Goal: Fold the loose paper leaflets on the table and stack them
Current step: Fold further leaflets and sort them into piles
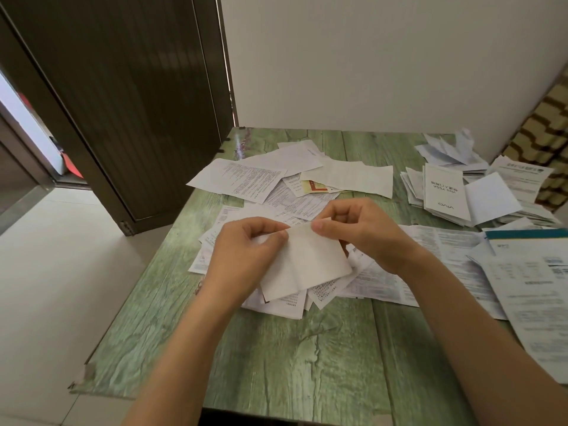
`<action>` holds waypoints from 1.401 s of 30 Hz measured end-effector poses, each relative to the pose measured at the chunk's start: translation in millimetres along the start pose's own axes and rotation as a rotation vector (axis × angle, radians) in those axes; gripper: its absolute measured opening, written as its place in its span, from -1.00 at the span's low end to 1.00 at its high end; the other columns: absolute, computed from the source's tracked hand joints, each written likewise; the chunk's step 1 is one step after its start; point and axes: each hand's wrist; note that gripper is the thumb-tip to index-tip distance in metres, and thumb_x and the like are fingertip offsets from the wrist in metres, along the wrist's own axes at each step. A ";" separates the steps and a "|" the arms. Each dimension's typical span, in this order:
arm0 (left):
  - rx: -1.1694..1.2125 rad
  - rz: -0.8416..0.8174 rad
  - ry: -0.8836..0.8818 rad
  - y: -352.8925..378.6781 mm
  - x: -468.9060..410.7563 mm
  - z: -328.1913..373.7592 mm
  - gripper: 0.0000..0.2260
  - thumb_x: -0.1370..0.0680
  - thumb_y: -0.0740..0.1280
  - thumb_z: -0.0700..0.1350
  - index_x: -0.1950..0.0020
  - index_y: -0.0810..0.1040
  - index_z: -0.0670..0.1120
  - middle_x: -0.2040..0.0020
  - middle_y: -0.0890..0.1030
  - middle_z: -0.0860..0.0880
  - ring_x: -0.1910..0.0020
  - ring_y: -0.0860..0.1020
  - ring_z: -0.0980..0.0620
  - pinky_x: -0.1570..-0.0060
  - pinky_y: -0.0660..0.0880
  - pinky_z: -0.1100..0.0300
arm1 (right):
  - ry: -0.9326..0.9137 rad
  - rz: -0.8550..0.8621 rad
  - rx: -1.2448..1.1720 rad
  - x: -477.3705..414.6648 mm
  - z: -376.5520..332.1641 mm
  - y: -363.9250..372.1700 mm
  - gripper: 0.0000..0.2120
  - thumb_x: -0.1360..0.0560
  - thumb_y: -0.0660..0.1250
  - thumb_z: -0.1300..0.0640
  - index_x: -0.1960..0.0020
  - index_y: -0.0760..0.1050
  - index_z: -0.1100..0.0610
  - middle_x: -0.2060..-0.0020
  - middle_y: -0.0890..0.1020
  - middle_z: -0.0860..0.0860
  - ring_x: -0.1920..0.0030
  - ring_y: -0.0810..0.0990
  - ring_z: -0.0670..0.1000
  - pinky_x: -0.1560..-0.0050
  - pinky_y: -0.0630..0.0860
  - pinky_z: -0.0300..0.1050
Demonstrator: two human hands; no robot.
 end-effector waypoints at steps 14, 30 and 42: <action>0.248 0.016 -0.130 -21.5 4.5 -3.9 -0.68 -0.47 0.34 0.04 -0.14 0.53 -0.10 0.07 0.68 -0.01 0.16 0.67 0.07 0.21 0.61 0.26 | 0.018 0.231 -0.155 -5.1 9.5 -12.9 -0.85 -0.49 0.33 0.26 0.26 0.51 0.19 0.44 0.52 0.01 0.44 0.45 -0.07 0.50 0.35 -0.29; 0.205 -0.061 0.043 29.9 18.7 14.0 -0.76 -0.60 0.23 -0.22 0.17 0.51 0.10 0.30 0.56 0.03 0.44 0.49 0.15 0.35 0.51 0.30 | 0.073 0.155 0.295 57.8 -37.3 -32.7 -0.90 -0.50 0.28 0.33 0.05 0.49 0.17 0.33 0.50 0.03 0.53 0.40 -0.11 0.56 0.30 -0.29; 0.200 -0.273 0.041 72.1 36.1 20.4 -0.88 -0.59 0.24 -0.19 -0.03 0.57 -0.12 0.26 0.65 -0.04 0.36 0.56 0.10 0.24 0.49 0.19 | 0.169 0.921 0.307 210.2 20.0 -105.7 -0.88 -0.50 0.36 0.24 0.08 0.58 0.03 0.21 0.59 0.00 0.25 0.55 0.03 0.41 0.47 -0.22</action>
Point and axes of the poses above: each hand's wrist, its own x-axis away from the middle knuckle, its own y-axis out of the palm, z = x × y
